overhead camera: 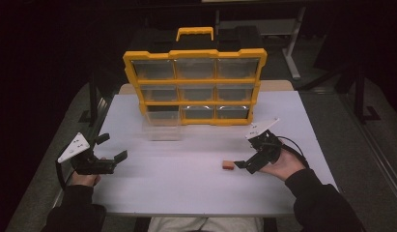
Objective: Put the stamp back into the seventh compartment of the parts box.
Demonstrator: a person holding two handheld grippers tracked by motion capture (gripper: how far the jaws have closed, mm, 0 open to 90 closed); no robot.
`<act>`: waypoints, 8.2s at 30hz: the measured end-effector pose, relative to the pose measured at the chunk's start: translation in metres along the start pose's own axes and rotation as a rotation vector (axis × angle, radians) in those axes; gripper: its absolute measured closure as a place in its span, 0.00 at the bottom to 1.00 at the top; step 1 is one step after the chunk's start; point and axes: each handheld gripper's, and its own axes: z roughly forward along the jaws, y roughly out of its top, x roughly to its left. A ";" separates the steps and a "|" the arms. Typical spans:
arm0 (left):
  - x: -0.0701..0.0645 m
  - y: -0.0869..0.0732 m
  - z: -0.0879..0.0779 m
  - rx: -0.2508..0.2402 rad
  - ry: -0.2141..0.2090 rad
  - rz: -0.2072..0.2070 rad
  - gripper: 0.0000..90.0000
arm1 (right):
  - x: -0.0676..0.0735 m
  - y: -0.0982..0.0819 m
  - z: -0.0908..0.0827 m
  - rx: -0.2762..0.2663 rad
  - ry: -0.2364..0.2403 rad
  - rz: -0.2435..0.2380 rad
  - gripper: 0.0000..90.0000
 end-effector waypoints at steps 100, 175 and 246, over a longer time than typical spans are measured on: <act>-0.002 0.001 0.000 -0.002 -0.004 0.009 0.00 | -0.001 0.027 0.063 0.238 0.176 -0.180 0.72; -0.002 0.000 0.000 -0.008 -0.006 0.008 0.00 | -0.006 0.136 0.046 0.204 0.161 -0.262 0.72; -0.001 -0.001 0.001 -0.010 -0.016 -0.004 0.00 | -0.010 0.240 0.097 0.137 0.179 -0.326 0.72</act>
